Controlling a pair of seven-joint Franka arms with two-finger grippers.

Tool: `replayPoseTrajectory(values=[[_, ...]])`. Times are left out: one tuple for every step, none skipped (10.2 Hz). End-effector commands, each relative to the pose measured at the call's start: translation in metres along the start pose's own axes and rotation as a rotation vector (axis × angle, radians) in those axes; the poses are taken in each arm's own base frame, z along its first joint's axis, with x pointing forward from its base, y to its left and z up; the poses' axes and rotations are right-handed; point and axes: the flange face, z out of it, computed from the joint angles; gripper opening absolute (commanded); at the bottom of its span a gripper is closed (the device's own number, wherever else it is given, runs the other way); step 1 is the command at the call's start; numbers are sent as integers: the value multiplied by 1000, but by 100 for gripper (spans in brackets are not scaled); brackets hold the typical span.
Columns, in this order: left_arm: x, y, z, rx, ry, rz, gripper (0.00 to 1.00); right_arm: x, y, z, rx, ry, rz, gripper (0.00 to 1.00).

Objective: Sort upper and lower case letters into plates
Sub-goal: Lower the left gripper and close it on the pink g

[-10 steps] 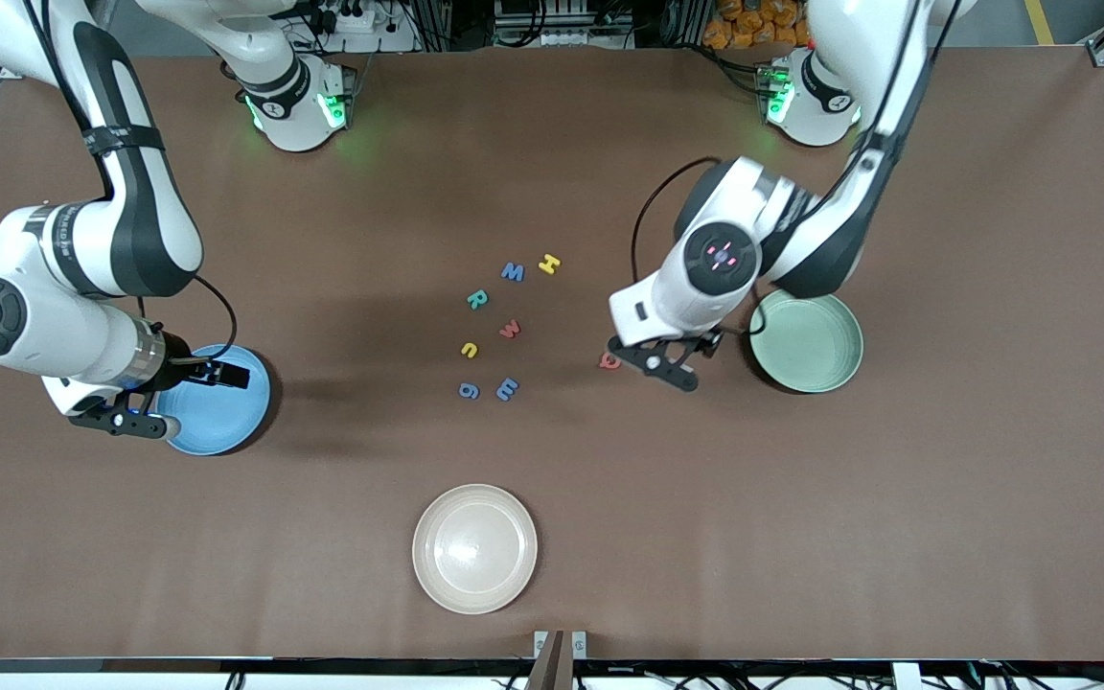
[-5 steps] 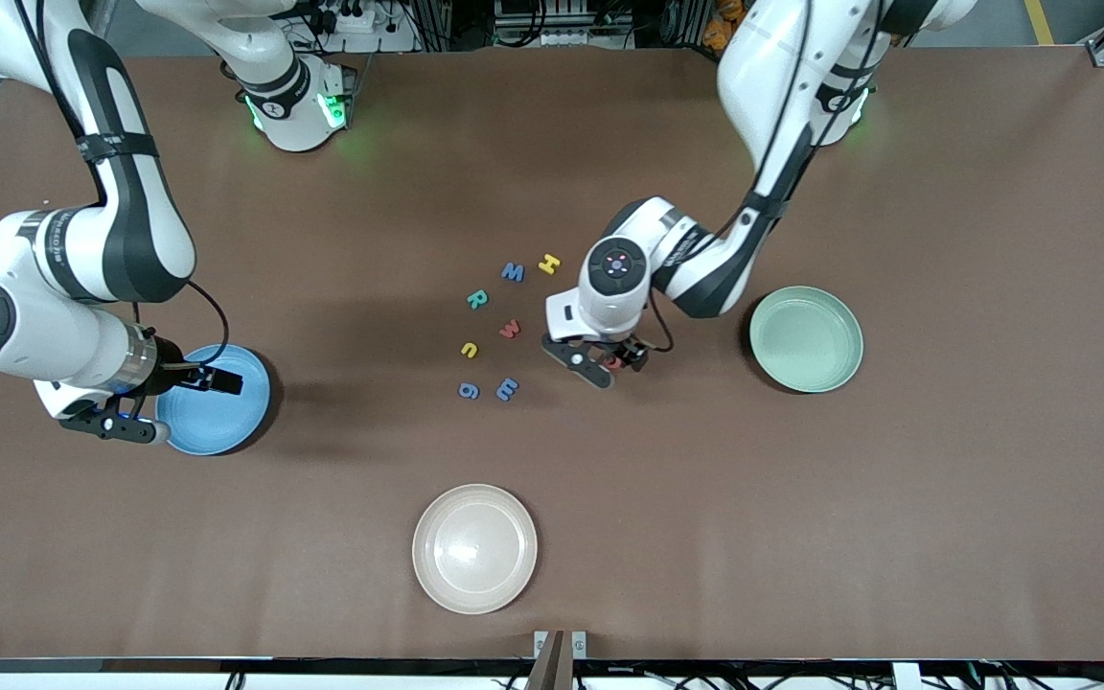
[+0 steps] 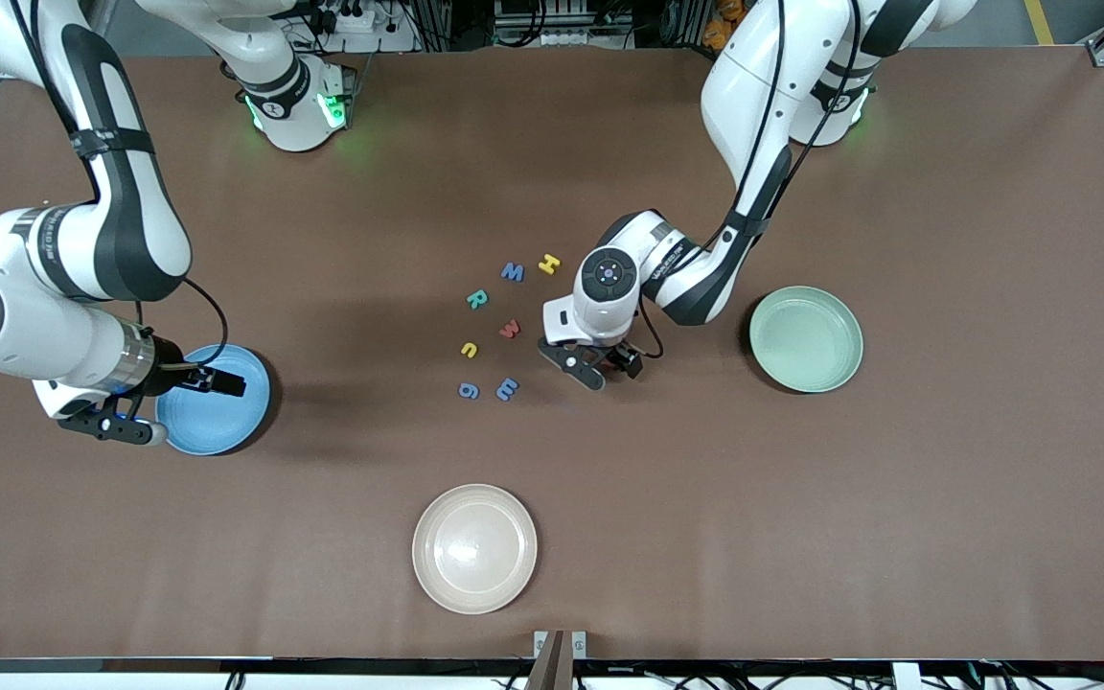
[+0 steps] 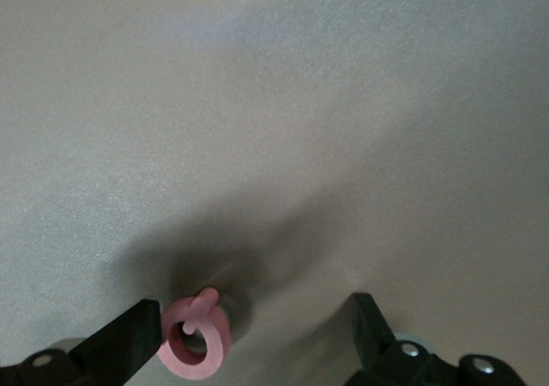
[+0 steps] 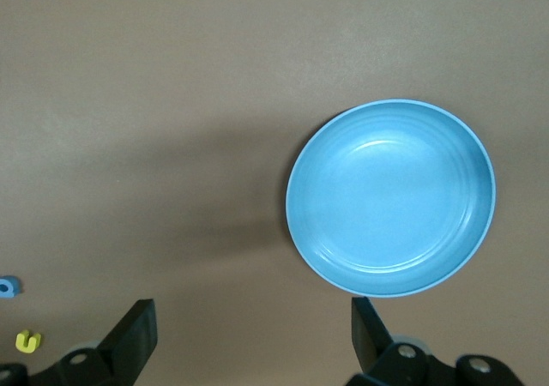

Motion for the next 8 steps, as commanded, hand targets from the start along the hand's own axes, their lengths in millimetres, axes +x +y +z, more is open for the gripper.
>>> replayPoseTrajectory(values=[[-6,-1,1,26,-2,17,100,-11,0,-21,16,-13,13,100],[-5,1,-3,26,3,16,100,-12,1,-18,15,-18,14,100],[-1,0,-8,27,12,14,100,-8,8,-16,16,-12,25,100],[0,1,-11,25,16,14,100,-6,7,-15,19,-3,25,100],[0,-1,-17,21,18,6,100,-5,8,-13,18,-5,26,100],[0,-7,-18,21,4,3,100,-5,8,-13,18,-6,27,100],[-1,-9,-17,23,-1,9,100,-6,8,-12,17,-8,26,100],[-2,-10,-16,23,-4,14,100,-5,9,-12,18,-5,27,100]])
